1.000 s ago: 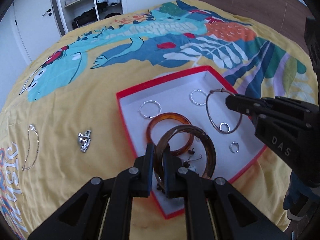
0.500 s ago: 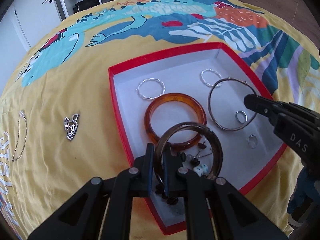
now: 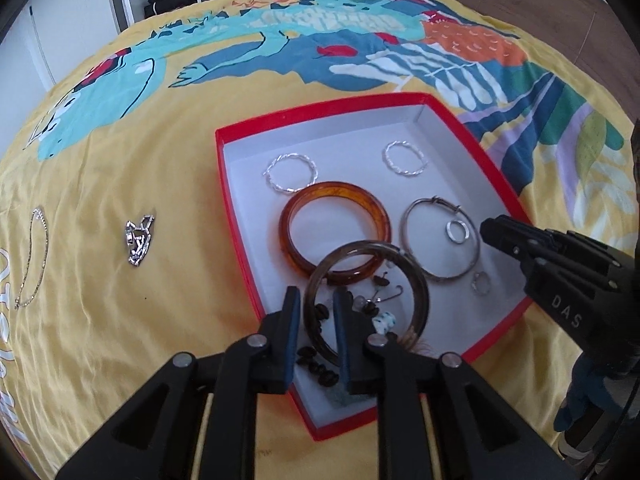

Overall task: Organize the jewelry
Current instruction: 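Carry the bangle and bronze hoop into the red box while both grippers open to release them, then withdraw both grippers from the red box over the duvet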

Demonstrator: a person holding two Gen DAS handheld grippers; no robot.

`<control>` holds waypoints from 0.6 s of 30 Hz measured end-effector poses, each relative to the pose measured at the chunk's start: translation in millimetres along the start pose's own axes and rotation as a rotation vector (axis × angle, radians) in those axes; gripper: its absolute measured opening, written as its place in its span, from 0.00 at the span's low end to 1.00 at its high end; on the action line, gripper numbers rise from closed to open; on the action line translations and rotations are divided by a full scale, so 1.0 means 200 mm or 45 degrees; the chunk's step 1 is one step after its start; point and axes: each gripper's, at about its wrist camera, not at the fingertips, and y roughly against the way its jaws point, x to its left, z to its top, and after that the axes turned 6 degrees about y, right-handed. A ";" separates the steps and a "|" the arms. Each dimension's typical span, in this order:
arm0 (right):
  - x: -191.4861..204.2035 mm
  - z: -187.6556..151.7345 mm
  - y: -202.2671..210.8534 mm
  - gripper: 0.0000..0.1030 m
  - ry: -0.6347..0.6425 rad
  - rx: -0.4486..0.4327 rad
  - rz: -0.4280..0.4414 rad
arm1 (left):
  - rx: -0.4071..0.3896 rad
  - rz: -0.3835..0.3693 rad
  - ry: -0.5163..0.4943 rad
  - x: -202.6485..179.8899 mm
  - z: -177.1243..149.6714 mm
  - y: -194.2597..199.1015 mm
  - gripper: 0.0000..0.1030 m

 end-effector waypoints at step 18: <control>0.30 -0.06 0.62 0.39 0.014 -0.168 0.010 | -0.193 -0.067 0.101 0.16 -0.23 0.68 0.23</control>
